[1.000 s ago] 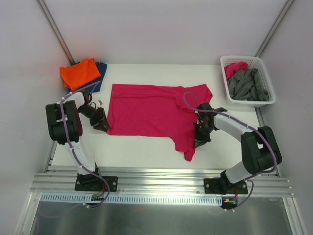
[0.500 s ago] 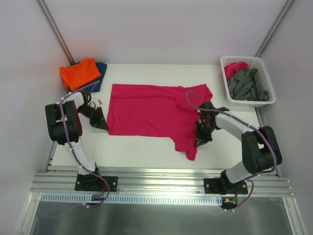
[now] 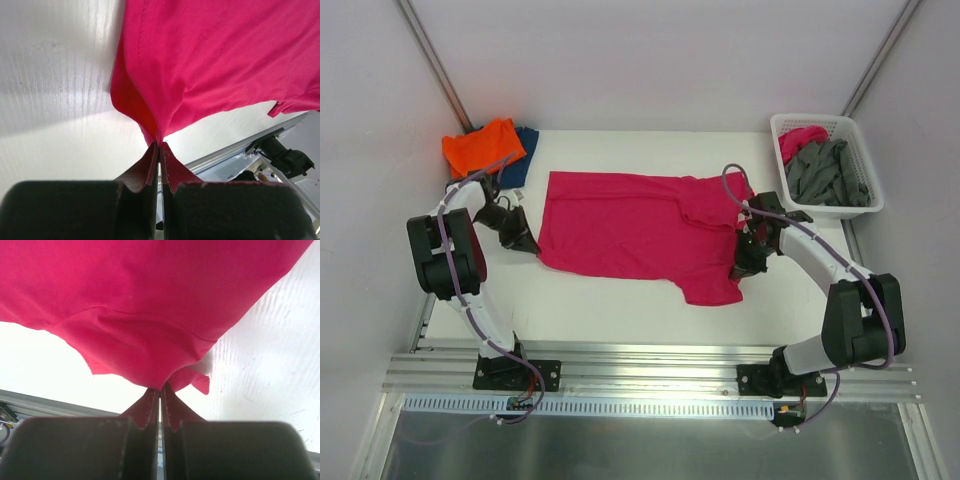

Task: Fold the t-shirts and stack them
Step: Fold the tshirt

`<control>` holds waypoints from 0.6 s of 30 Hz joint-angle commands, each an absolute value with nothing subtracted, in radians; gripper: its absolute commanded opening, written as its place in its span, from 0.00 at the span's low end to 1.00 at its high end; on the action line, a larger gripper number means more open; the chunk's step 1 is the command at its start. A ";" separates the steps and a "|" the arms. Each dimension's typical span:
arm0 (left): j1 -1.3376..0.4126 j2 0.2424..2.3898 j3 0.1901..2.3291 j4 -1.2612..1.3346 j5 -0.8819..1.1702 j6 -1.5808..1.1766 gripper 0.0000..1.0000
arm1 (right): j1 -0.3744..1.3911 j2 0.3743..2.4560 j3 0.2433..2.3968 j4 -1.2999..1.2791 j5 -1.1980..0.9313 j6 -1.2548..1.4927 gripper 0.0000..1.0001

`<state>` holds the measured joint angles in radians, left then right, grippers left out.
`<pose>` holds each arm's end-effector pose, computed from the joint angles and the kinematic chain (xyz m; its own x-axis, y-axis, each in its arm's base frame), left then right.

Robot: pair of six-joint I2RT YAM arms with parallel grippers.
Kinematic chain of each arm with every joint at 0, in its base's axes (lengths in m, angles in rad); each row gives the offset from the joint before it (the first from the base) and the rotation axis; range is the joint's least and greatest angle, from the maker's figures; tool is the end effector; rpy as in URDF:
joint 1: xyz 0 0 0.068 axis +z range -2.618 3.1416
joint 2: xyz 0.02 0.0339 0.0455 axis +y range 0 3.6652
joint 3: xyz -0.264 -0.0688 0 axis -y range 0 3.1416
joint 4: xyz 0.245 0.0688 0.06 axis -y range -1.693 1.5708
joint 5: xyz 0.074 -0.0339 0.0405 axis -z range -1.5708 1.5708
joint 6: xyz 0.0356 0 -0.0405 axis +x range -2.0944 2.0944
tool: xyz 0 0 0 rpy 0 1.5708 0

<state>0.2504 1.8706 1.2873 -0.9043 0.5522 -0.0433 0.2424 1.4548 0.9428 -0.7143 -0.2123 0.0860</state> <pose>0.3381 0.0672 0.1769 -0.9573 -0.2829 -0.0604 -0.2104 0.8242 -0.5259 0.2595 0.0719 0.2056 -0.9364 -0.1451 -0.3194 -0.2241 0.9479 0.2266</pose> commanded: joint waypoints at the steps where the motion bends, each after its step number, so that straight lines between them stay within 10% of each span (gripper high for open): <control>1: 0.258 1.855 1.336 -0.939 0.594 -0.020 0.00 | 0.212 1.407 0.992 -0.712 -0.190 0.051 0.01; 18: 0.253 1.922 1.471 -0.939 0.626 -0.020 0.00 | 0.118 1.451 1.123 -0.681 -0.206 0.028 0.01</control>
